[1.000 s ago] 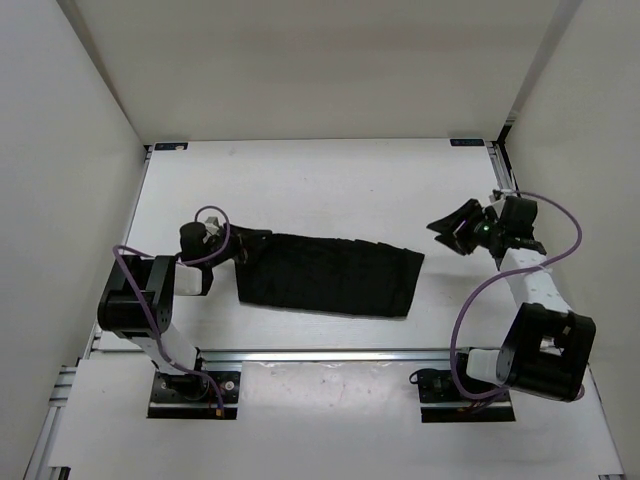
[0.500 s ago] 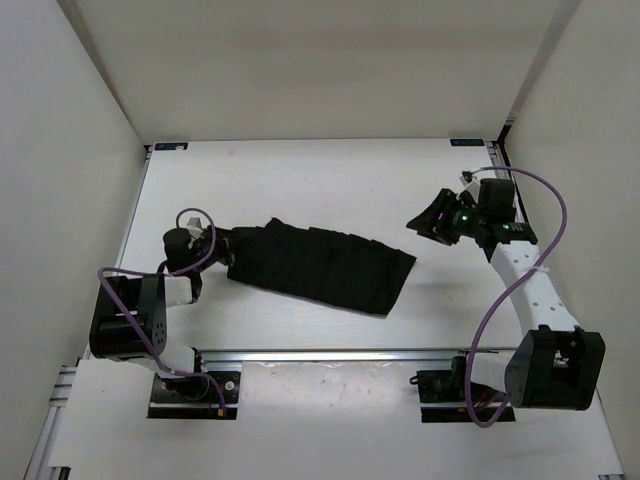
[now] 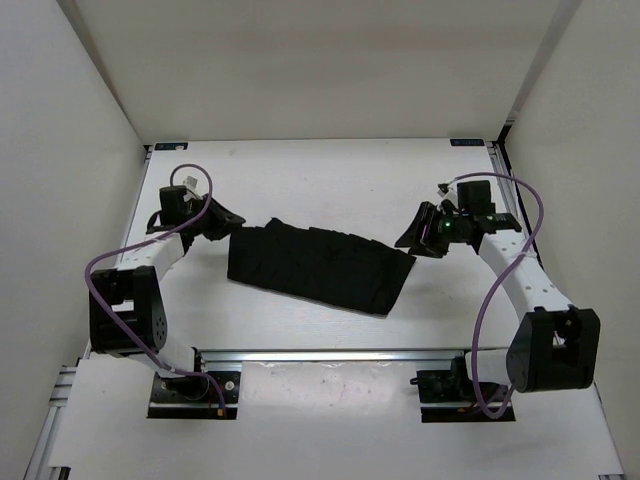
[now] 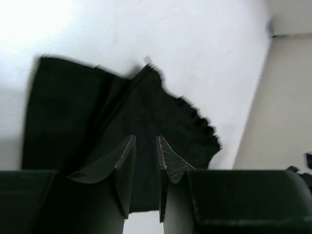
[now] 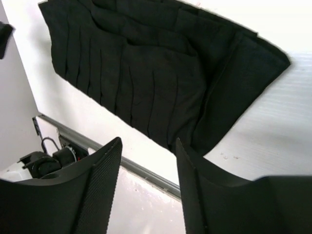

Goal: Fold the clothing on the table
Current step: Fold the skirt

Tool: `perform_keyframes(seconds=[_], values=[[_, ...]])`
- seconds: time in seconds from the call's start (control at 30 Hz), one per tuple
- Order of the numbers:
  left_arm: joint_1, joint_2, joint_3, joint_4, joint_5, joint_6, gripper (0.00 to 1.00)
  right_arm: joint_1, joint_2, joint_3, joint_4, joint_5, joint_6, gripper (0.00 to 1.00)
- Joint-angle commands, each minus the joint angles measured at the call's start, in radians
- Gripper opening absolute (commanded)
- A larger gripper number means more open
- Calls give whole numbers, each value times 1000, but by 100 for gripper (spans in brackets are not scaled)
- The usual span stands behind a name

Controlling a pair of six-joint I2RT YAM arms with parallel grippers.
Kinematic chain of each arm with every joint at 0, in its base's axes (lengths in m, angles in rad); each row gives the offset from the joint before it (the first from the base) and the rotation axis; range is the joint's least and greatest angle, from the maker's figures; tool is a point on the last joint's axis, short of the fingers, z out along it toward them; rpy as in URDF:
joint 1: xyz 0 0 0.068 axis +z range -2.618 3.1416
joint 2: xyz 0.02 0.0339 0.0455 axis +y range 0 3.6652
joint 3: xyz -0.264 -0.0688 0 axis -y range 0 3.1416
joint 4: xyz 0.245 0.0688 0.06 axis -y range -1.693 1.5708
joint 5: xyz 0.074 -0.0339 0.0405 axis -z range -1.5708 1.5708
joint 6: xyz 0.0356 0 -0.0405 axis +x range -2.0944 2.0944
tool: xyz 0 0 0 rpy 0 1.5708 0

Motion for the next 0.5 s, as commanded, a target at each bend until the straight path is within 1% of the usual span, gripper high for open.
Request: perform_keyframes(seconds=[0.0,0.03,0.07,0.13,0.17,0.27,0.37,0.4,0.43,0.47], values=[[-16,31,16,-194,-39,170,35,32,68,12,19,-36,3,53],[-25,31,10,-214,-56,218,34,39,91,39,-13,-10,-16,52],[-36,24,9,-254,-84,243,35,59,139,71,-33,15,-30,51],[-53,-5,-22,-268,-112,269,36,84,203,117,-67,53,-46,49],[-53,-22,-57,-265,-112,280,37,93,238,137,-78,73,-50,48],[-54,-50,-123,-236,-83,285,37,104,292,166,-98,69,-47,47],[-54,-67,-155,-214,-46,276,38,87,331,179,-124,73,-48,48],[-56,-75,-160,-217,-56,279,38,79,351,185,-137,88,-60,49],[-91,-87,-162,-225,-70,283,38,82,364,191,-148,90,-63,48],[-88,-91,-154,-226,-70,295,37,78,363,190,-157,96,-71,47]])
